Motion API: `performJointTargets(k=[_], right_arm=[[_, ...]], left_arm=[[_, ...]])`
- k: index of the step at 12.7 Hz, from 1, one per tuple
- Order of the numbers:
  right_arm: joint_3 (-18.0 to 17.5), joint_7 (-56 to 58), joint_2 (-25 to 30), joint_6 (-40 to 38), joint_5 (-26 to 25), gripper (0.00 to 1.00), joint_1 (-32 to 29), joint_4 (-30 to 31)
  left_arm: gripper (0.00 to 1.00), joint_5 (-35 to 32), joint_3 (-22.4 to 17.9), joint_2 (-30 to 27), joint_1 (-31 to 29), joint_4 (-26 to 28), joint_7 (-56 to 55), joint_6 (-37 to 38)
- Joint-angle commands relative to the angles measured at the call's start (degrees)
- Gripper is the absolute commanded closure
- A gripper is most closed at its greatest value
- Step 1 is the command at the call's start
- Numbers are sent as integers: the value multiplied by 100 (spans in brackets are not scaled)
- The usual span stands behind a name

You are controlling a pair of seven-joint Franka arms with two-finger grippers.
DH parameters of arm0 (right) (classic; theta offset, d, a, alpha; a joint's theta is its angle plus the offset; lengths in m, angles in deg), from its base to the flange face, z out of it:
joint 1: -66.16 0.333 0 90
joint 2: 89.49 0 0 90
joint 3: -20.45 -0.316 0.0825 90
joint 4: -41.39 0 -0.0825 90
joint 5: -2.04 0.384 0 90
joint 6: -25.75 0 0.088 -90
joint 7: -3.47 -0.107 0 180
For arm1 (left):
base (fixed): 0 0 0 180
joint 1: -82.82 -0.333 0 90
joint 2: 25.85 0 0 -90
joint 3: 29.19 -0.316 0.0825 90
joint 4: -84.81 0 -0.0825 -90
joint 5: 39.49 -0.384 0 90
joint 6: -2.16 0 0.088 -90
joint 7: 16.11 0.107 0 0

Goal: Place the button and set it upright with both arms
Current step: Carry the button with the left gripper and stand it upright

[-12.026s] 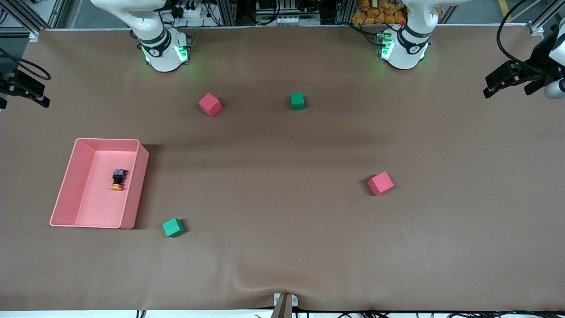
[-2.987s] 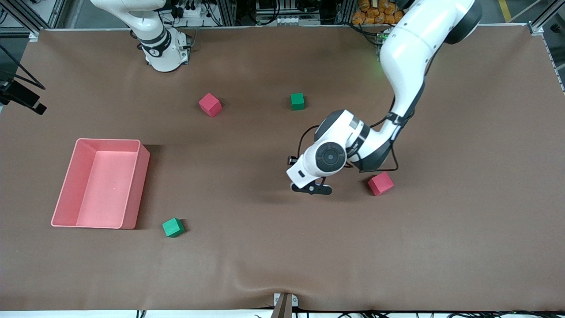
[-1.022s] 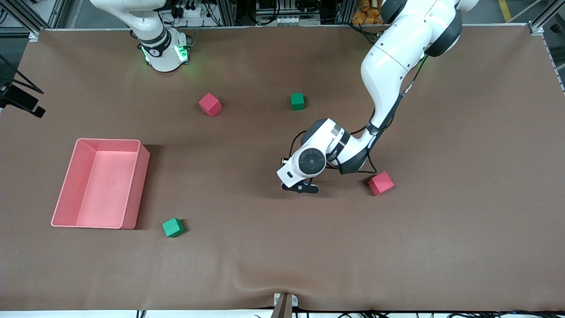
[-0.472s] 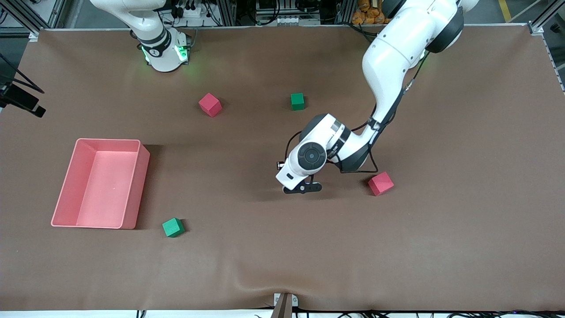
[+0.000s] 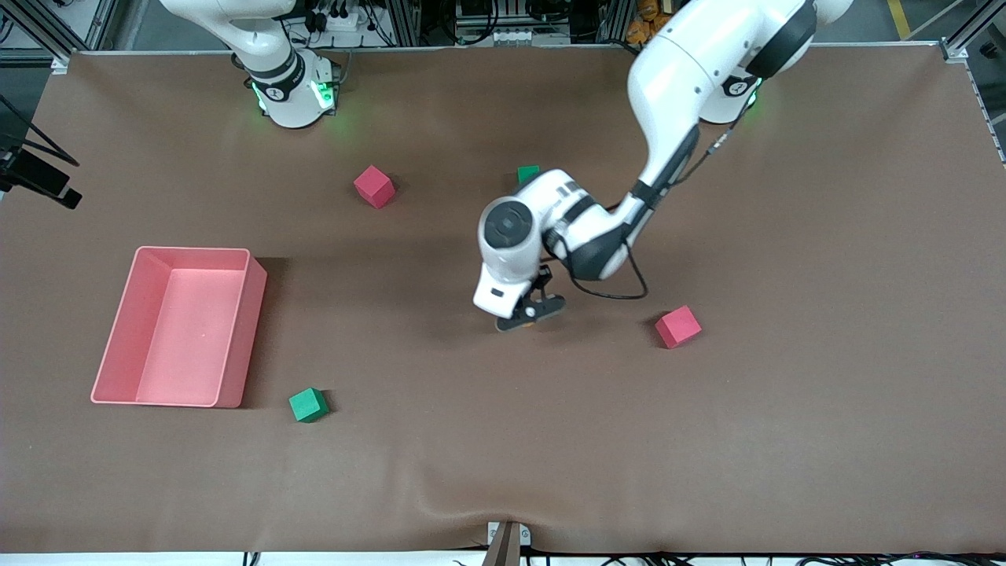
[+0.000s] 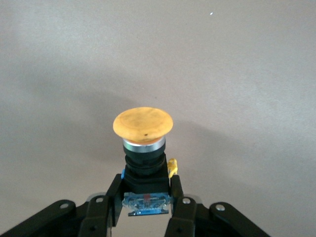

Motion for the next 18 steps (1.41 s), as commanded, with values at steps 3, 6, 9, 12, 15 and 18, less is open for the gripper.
performJointTargets(k=[3,6,9,12,15,18], right_arm=[[-115,89,121,-26,-100,0,-112,98],[-202,641,130,-44,-73,0,-174,98],[-361,590,130,-96,-82,0,-183,89],[-361,642,130,-96,-73,0,-270,89],[-335,651,138,-96,-64,0,-253,98],[-317,651,139,-96,-64,0,-244,98]], left_arm=[[100,-2209,-151,88,874,84,-2702,-63],[100,-3607,-151,325,1314,101,-3933,-63],[100,-4838,-151,615,1604,171,-4899,-63],[100,-6226,-160,914,1762,277,-5492,-54],[100,-7064,-177,1213,1781,277,-5501,-1],[100,-7443,-309,1363,1930,382,-5501,69]])
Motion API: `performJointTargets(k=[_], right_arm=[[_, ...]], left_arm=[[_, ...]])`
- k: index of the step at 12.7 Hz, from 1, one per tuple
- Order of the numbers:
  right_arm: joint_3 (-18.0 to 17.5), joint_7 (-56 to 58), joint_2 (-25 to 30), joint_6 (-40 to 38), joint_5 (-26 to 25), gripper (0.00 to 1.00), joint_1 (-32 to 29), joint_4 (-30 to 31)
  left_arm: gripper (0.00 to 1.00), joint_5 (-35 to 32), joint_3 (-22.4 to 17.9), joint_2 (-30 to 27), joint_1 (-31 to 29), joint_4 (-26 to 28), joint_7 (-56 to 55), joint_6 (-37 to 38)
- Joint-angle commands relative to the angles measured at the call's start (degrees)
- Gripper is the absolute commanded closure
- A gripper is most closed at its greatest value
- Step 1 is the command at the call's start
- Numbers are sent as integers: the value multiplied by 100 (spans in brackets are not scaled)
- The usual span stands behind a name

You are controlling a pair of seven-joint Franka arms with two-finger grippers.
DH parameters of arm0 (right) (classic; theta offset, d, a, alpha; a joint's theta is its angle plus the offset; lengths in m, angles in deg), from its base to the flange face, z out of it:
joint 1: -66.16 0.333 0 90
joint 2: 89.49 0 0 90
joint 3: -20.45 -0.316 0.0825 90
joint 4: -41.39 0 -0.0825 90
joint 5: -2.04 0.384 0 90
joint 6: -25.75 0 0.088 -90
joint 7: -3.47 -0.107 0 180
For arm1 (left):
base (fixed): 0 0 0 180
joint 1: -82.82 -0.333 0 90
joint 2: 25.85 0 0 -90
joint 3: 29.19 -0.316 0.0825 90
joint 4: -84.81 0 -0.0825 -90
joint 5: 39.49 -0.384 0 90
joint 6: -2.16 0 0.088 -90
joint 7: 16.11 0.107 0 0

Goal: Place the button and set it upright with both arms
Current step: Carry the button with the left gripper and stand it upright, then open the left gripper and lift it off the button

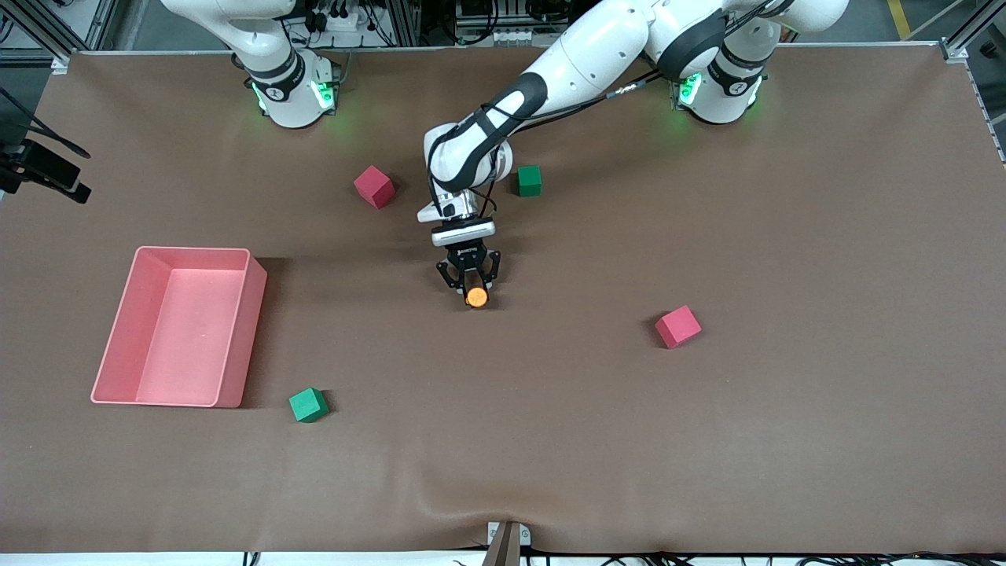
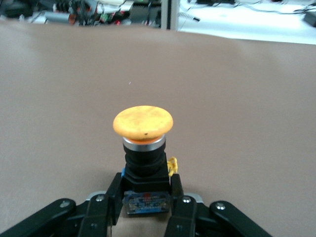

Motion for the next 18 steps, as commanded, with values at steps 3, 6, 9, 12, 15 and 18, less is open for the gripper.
performJointTargets(k=[3,6,9,12,15,18], right_arm=[[-44,75,145,-21,-64,0,-43,97],[-44,75,163,-21,-64,0,-43,97],[-44,75,163,-21,-64,0,-51,97],[-44,75,154,-21,-64,0,-52,97],[-44,75,163,-21,-64,0,-52,106],[-44,75,163,-21,-64,0,-69,106]], left_arm=[[78,-318,-29,214,105,-92,-168,79],[0,102,-20,144,236,-57,-125,175],[0,1005,259,-171,377,-75,42,509],[0,2726,673,-864,395,-101,874,1097],[0,4072,692,-1725,273,-110,1569,1178],[0,5469,674,-3042,-454,-101,3340,2194]])
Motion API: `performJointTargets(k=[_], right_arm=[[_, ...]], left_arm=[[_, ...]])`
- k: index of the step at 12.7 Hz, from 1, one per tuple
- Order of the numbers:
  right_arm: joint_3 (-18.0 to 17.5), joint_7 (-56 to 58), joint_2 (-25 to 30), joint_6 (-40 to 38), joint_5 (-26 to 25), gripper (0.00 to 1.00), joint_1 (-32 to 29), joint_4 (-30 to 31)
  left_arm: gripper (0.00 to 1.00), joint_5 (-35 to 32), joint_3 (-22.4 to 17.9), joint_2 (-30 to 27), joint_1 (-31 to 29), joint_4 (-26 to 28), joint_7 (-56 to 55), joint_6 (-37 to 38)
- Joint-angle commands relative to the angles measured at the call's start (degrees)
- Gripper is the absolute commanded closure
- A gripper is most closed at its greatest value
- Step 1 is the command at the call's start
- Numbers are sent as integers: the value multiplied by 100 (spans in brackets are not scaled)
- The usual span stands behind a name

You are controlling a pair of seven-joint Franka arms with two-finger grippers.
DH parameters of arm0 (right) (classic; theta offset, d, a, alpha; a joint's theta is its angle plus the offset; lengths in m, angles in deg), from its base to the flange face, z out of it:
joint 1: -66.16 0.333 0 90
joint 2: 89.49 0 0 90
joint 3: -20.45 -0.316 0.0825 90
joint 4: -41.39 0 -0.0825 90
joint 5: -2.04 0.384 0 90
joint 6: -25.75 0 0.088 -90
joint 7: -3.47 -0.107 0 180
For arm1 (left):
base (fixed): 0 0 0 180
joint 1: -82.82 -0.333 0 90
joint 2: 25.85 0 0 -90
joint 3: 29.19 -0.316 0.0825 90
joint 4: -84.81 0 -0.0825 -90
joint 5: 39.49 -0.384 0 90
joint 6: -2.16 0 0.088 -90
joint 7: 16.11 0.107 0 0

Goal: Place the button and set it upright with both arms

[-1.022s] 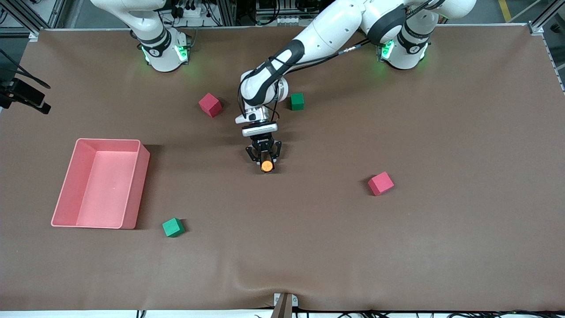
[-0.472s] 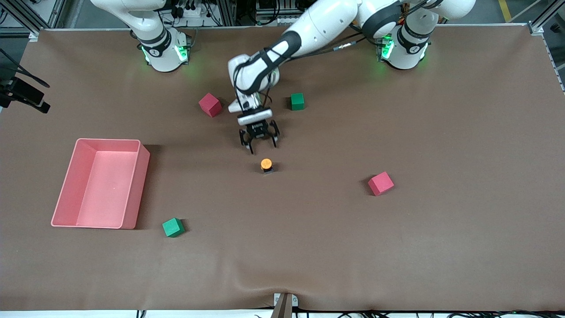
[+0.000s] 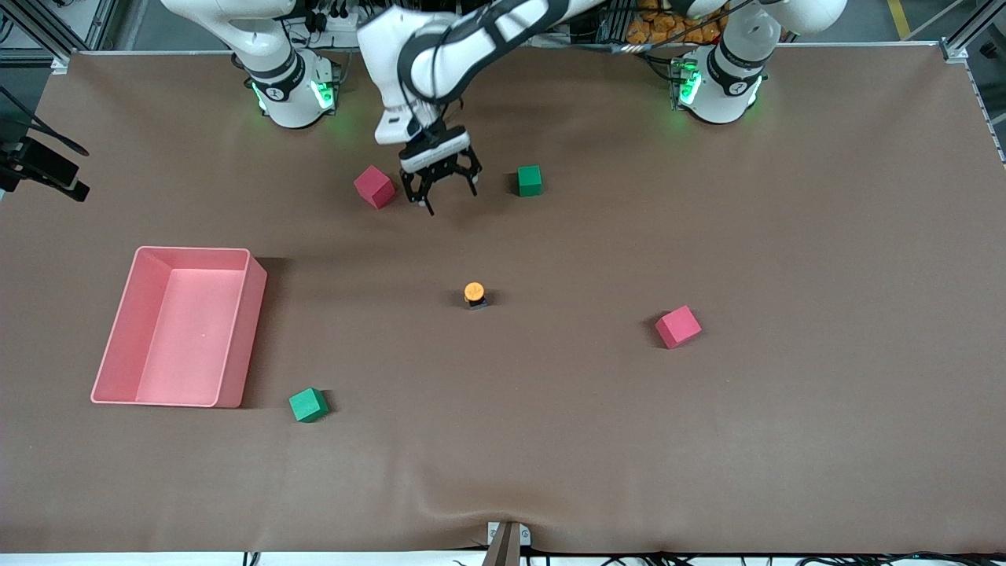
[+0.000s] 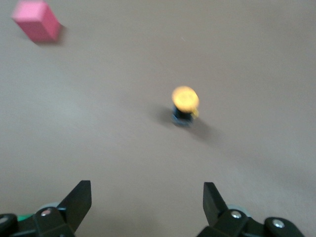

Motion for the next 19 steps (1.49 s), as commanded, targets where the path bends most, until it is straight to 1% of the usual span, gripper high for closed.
performJointTargets(k=[1,3,6,7,9,11,13,15,17,19], right_arm=[[-47,71,127,-16,-56,0,-68,95],[-47,71,127,-25,-64,0,-68,95],[-47,71,127,-25,-64,0,-68,104],[-47,71,118,-25,-56,0,-68,95],[-47,71,118,-25,-55,0,-59,95],[-47,71,118,-25,-55,0,-59,95],[-47,71,109,-16,-55,0,-59,95],[-47,71,109,-7,-47,0,-59,95],[-47,62,109,19,-38,0,-51,104],[-56,62,100,37,-38,0,-42,104]], left_arm=[[0,1170,20,-1284,-908,279,1603,582],[0,1708,29,-1874,-1673,279,2439,706],[0,3104,20,-2674,-3437,287,4213,742],[0,3430,20,-2876,-4035,296,4880,916],[0,3679,20,-3088,-4994,287,6366,1399],[0,3924,38,-3221,-5769,287,7387,1768],[0,3952,38,-3326,-6358,383,8328,1937],[0,4013,55,-3510,-6746,708,8919,1876],[0,4206,46,-3809,-6862,1129,9123,1596],[0,4224,46,-4125,-6906,1638,9290,1245]])
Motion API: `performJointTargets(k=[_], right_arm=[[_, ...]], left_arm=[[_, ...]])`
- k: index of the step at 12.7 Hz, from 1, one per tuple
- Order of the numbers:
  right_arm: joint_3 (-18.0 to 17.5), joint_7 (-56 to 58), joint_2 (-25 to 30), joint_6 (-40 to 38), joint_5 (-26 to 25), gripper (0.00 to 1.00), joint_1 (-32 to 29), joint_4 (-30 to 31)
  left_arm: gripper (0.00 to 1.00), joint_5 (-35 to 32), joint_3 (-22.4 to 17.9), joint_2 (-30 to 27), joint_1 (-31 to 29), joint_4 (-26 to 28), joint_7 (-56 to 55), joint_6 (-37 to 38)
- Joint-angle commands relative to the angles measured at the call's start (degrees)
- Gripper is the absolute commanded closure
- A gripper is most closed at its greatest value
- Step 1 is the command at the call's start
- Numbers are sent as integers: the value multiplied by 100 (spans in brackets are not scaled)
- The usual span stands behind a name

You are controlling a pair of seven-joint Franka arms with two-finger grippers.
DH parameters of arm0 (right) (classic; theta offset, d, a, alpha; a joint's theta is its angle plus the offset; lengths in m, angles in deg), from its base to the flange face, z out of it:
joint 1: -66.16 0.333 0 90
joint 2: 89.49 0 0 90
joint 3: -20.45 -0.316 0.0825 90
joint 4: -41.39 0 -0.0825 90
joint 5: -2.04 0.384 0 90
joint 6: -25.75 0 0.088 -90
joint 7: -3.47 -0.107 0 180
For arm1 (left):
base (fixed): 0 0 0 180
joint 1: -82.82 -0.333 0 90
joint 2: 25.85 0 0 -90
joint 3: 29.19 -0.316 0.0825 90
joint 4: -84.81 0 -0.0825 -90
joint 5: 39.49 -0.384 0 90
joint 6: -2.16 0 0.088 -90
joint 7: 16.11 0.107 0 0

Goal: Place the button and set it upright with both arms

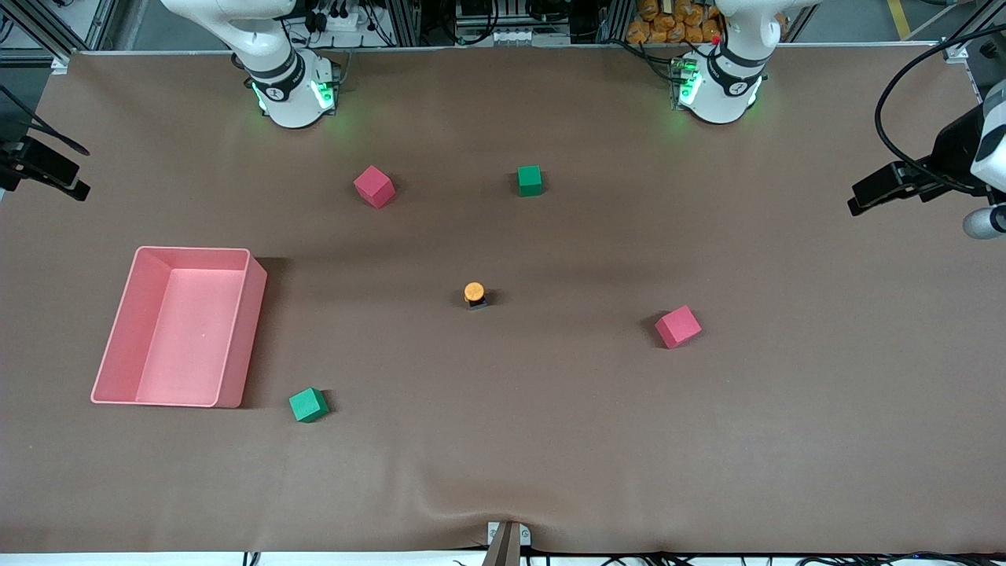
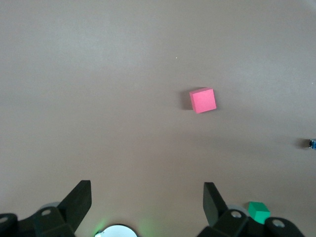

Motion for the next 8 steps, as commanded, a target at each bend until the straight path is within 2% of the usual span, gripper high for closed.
performJointTargets(k=[1,2,8], right_arm=[[-48,59,82,31,-29,0,-36,69],[-48,59,82,31,-29,0,-36,69],[-48,59,82,22,-29,0,-36,69]], left_arm=[[0,165,70,-777,-119,1086,275,-672],[0,244,62,-874,-118,1245,328,-849],[0,148,-18,-691,-171,834,768,-772]])
